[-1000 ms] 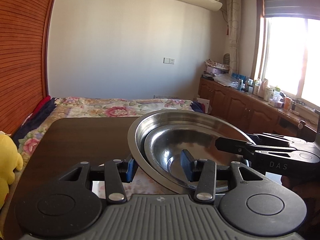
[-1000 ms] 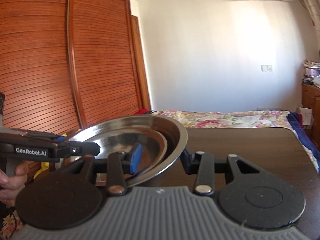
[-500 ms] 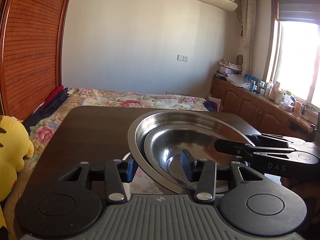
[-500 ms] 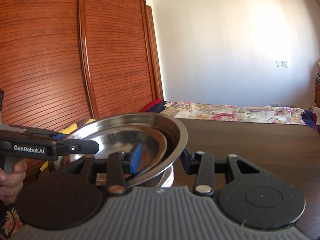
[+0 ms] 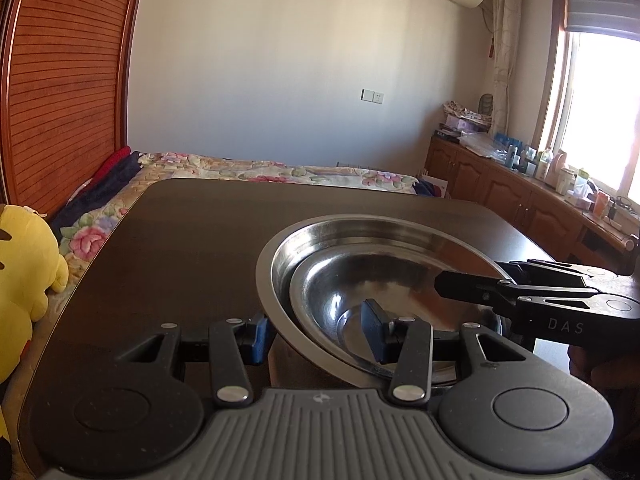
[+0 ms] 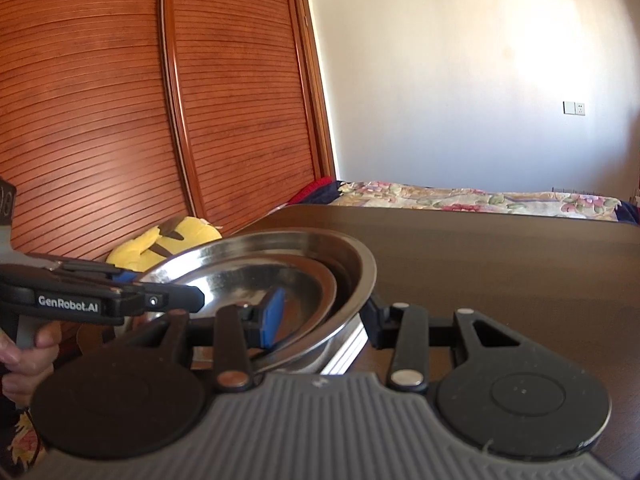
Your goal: Organize plates and bowls
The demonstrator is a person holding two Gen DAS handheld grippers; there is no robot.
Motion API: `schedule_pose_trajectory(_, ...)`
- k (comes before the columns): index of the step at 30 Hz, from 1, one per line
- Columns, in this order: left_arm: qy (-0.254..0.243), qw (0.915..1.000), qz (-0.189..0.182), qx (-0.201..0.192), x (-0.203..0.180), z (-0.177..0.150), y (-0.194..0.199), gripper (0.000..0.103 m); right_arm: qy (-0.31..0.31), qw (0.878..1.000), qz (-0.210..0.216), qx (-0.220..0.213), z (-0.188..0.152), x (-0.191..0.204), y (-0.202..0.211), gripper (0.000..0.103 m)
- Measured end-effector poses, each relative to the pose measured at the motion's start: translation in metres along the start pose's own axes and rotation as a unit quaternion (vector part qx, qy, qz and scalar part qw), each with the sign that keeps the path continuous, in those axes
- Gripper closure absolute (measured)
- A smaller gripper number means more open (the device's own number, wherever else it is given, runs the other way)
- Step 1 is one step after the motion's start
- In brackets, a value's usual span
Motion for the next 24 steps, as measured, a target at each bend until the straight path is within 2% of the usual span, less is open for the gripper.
schedule_pose_trajectory(10,-0.012,0.9999,0.01,-0.006,-0.002,-0.003,0.002,0.056,0.008,1.0,0.003,0.003,-0.003,0.007,-0.006,0.059)
schedule_pose_trajectory(13,-0.007,0.9998,0.016,-0.008,0.0,-0.002,0.003,0.05,0.007,1.0,0.003,0.005,-0.002,0.005,-0.004,0.059)
schedule_pose_trajectory(16,-0.002,0.9996,0.024,-0.013,0.002,0.0,0.006,0.041,0.004,1.0,0.003,0.009,-0.001,0.004,-0.001,0.051)
schedule_pose_trajectory(18,-0.002,0.9993,0.033,-0.018,0.004,0.002,0.009,0.037,0.003,1.0,-0.01,0.006,0.002,0.003,0.003,0.045)
schedule_pose_trajectory(20,-0.002,0.999,0.038,-0.022,0.005,0.005,0.013,0.035,0.002,1.0,-0.021,0.004,0.005,0.001,0.009,0.044)
schedule_pose_trajectory(24,-0.002,0.9981,0.05,-0.037,0.006,0.013,0.024,0.024,-0.01,0.999,-0.039,-0.012,0.016,-0.004,0.03,0.042)
Point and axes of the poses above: each gripper's, at about its wrist camera, not at the fingertips, and y roughly against the way its jaws point, x to its left, z to its top, the point moved 6 cm from there along -y, roughly the way its jaws point, and after that the axes turned 13 degrees about z, right-handed, at the moved point
